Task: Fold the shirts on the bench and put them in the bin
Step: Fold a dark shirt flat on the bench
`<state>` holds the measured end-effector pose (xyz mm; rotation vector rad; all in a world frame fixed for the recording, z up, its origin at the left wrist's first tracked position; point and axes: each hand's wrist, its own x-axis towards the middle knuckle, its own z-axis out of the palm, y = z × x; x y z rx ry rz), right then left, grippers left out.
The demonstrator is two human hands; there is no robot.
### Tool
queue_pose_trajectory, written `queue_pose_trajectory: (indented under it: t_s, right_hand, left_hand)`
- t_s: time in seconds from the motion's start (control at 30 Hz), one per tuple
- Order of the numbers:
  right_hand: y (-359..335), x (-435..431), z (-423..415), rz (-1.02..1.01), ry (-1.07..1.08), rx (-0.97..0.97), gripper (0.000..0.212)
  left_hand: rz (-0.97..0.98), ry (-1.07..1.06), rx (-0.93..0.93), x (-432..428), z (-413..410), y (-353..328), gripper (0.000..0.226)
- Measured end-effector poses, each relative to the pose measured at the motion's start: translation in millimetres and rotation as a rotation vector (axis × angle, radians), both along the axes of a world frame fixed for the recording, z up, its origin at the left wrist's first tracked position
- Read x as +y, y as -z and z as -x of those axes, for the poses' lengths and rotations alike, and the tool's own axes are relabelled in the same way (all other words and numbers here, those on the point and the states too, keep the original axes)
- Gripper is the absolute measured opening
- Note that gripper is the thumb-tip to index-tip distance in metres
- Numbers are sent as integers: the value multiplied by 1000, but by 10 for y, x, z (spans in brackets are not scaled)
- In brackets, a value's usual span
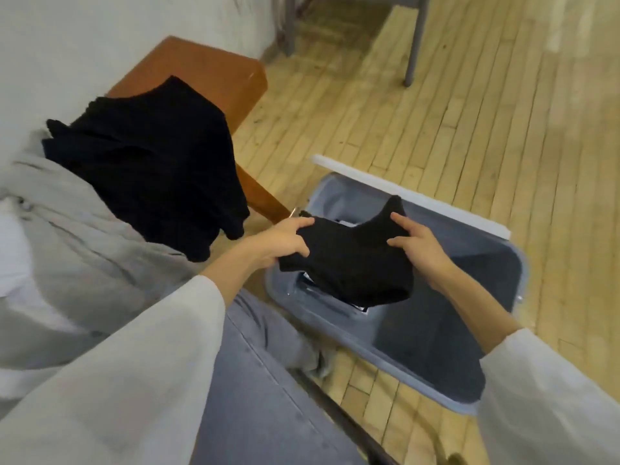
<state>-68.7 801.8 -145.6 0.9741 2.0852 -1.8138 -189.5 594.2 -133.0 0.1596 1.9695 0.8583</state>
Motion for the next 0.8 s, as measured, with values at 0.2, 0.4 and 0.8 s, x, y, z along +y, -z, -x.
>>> queue_pose_trajectory:
  t_s: [0.2, 0.4, 0.8]
  right_hand:
    - [800, 170, -42, -24, -46, -138, 65]
    - [1342, 253, 107, -243, -106, -64, 66]
    - [2799, 137, 260, -168, -110, -231, 98]
  left_hand:
    - [135, 155, 5, 465, 17, 735, 81]
    - [98, 374, 291, 809, 159, 1255, 91]
    - [494, 312, 54, 383, 364, 2970, 61]
